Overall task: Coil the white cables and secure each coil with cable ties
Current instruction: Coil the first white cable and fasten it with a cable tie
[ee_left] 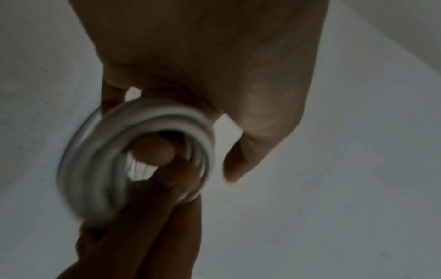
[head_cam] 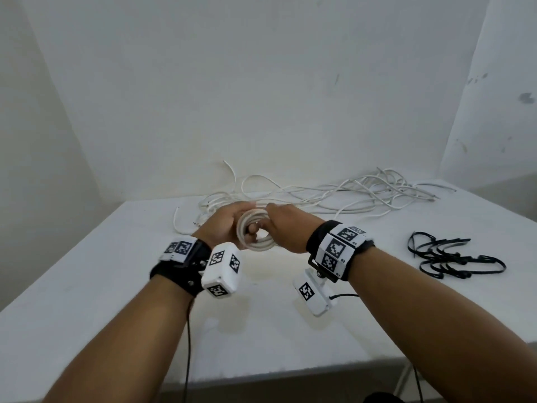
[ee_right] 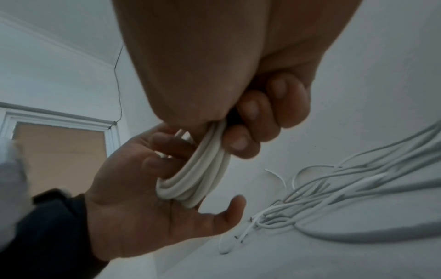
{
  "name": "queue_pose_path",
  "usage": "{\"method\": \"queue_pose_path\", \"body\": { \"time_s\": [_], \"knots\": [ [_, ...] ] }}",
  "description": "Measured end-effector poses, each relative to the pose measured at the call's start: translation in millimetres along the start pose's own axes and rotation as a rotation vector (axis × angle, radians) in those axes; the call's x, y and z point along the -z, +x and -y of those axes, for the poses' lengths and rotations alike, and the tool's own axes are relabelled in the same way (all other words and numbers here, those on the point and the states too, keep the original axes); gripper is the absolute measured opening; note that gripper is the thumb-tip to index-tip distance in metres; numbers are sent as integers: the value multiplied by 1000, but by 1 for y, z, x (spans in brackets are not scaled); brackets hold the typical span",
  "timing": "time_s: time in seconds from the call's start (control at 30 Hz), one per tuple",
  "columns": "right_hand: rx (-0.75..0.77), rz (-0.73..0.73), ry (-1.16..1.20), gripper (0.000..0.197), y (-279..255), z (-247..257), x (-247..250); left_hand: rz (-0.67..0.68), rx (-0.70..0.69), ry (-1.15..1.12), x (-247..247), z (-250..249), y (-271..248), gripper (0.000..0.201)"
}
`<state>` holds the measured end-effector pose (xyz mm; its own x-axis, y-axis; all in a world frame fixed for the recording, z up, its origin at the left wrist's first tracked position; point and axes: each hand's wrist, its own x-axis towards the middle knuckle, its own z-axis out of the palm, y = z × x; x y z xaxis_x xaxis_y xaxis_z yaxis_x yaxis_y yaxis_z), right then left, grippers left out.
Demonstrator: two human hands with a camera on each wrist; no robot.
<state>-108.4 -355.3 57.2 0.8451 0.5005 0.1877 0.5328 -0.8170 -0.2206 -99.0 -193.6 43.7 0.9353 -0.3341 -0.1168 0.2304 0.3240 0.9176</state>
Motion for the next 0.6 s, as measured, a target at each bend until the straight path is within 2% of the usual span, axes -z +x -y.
{"method": "queue_pose_path", "body": {
  "time_s": [0.07, 0.1, 0.2, 0.3, 0.47, 0.53, 0.6],
  "knots": [
    [1, 45, -46, 32, -4, -4, 2, 54, 14, 150, -2, 4, 5, 32],
    [-1, 33, -27, 31, -5, -7, 3, 49, -24, 191, -6, 7, 9, 27],
    [-66, -62, 131, 25, -7, -24, 4, -47, -190, 185, -26, 16, 25, 24],
    [-196, -118, 260, 33, -11, -42, -2, -152, -272, 107, -47, 24, 37, 18],
    [-305, -153, 291, 32, -33, -69, 3, -172, -225, 77, -83, 45, 62, 17],
    [-295, -110, 269, 33, -41, -83, 10, -179, -219, 121, -94, 51, 71, 18],
    [-284, -11, 322, 43, -49, -98, 20, -197, -216, 118, -102, 55, 81, 22]
  ]
}}
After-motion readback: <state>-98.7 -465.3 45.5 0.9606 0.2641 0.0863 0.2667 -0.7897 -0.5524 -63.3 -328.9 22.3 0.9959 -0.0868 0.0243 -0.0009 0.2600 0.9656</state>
